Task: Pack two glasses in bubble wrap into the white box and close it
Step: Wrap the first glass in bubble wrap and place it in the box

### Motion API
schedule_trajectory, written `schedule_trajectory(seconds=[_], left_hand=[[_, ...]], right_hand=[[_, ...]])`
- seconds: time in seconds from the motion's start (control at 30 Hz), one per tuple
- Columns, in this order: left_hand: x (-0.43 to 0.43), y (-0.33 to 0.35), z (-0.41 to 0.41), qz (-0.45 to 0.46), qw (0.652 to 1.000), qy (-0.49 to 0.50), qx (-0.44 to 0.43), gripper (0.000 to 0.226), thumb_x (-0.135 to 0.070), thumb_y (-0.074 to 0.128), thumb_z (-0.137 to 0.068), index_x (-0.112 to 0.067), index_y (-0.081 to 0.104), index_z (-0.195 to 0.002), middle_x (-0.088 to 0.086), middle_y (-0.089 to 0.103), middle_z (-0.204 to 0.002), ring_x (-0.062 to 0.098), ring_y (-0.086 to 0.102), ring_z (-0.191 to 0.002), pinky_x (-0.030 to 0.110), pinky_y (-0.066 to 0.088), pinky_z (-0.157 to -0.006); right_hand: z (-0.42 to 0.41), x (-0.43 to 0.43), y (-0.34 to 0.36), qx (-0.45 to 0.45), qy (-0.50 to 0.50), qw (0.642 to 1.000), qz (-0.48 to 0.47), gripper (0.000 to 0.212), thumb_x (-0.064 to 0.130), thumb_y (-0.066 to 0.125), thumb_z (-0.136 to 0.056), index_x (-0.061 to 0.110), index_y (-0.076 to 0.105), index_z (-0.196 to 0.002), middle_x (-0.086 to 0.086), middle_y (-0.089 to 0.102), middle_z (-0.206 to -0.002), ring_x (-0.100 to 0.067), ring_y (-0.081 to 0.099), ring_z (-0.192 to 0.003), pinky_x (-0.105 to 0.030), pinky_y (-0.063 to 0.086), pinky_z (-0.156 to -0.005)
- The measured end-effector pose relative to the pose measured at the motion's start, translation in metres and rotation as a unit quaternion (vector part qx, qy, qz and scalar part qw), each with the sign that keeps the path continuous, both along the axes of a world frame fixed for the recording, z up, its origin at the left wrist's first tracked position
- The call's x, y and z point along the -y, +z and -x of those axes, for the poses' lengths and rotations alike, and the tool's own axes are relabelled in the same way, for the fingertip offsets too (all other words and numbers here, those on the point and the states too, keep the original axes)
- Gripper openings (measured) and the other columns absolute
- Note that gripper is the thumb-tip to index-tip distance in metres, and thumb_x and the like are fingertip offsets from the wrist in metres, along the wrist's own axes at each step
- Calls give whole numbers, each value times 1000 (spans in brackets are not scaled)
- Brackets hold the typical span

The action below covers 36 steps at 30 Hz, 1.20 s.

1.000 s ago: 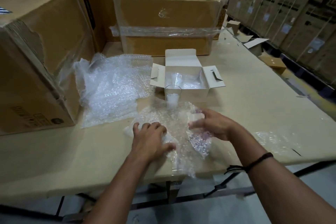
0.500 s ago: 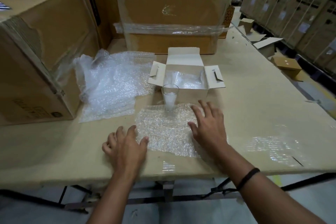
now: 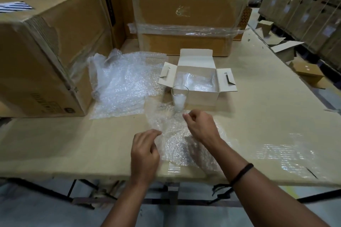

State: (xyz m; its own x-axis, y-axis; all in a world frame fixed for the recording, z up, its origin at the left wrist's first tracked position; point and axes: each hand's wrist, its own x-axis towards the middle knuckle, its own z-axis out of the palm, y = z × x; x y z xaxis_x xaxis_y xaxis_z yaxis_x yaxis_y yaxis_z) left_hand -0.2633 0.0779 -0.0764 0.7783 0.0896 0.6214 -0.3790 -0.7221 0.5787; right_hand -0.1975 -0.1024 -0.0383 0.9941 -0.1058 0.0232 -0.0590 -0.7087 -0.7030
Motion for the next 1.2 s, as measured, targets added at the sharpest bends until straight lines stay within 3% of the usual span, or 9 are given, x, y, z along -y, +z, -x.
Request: schedule_trajectory(seconds=[0.07, 0.27, 0.43, 0.57, 0.67, 0.73, 0.93, 1.03, 1.2], left_hand=[[3, 0, 6, -17, 999, -39, 24, 45, 21, 51, -67, -6, 72, -97, 1, 69, -101, 17, 58, -97, 20, 44, -91], [-4, -1, 12, 37, 998, -10, 42, 41, 16, 49, -74, -3, 68, -105, -4, 64, -108, 12, 57, -103, 19, 44, -94], [-7, 2, 13, 8, 998, -31, 48, 46, 16, 44, -74, -5, 68, -107, 0, 66, -104, 15, 60, -98, 16, 42, -94], [-7, -8, 13, -52, 993, -93, 56, 42, 11, 43, -74, -5, 72, -99, 7, 65, -92, 21, 59, -89, 27, 50, -82], [-2, -10, 13, -68, 987, -130, 68, 50, 17, 71, -63, -12, 67, -103, 5, 65, -93, 19, 57, -91, 27, 49, -81], [0, -8, 15, -66, 983, -146, 93, 43, 8, 61, -74, -14, 59, -111, 2, 63, -107, 18, 56, -99, 32, 48, -85], [1, -11, 15, -53, 994, -86, -40, 68, -48, 65, -76, -17, 43, -132, 7, 47, -134, 22, 42, -119, 36, 36, -102], [4, -15, 7, -143, 976, -123, -110, 50, -61, 58, -75, -31, 61, -116, -4, 56, -124, 22, 49, -112, 39, 40, -92], [10, -13, 7, -257, 933, -155, -200, 70, -86, 37, -70, -43, 60, -120, -16, 49, -135, 12, 35, -126, 31, 12, -97]], right_hand=[[-7, -15, 4, -19, 41, 999, 8, 32, 42, 50, -98, 18, 62, -80, 2, 63, -72, -14, 57, -62, -26, 42, -56], [-17, -29, -18, -43, 178, 942, 283, 27, 27, 45, -98, 18, 59, -121, -8, 55, -116, -28, 58, -99, -37, 48, -76], [-20, -26, 5, -36, 46, 998, -21, 50, 51, 43, -98, 11, 59, -74, -6, 63, -72, -19, 57, -63, -32, 46, -60], [-20, -39, 38, -126, 52, 978, -159, 71, 76, 54, -77, 10, 57, -103, -8, 69, -95, -18, 65, -64, -28, 48, -52], [-23, -54, 33, -168, 80, 977, -100, 67, 37, 84, -72, 17, 47, -123, -11, 68, -95, -27, 71, -71, -33, 56, -53], [-26, -56, 26, -170, 50, 975, -134, 56, 4, 76, -75, 9, 50, -124, -17, 69, -79, -29, 71, -62, -39, 59, -57], [-21, -1, 31, -118, -9, 916, -383, 17, -5, 70, -82, 5, 62, -93, -15, 67, -80, -20, 65, -55, -28, 51, -51], [-21, 31, 22, -139, -45, 931, -335, 19, -1, 74, -80, 3, 61, -94, -17, 68, -83, -18, 61, -53, -25, 46, -45], [-25, 63, -8, -101, -94, 984, -112, 36, 18, 82, -77, 6, 61, -104, -9, 62, -84, -17, 55, -59, -24, 44, -54]])
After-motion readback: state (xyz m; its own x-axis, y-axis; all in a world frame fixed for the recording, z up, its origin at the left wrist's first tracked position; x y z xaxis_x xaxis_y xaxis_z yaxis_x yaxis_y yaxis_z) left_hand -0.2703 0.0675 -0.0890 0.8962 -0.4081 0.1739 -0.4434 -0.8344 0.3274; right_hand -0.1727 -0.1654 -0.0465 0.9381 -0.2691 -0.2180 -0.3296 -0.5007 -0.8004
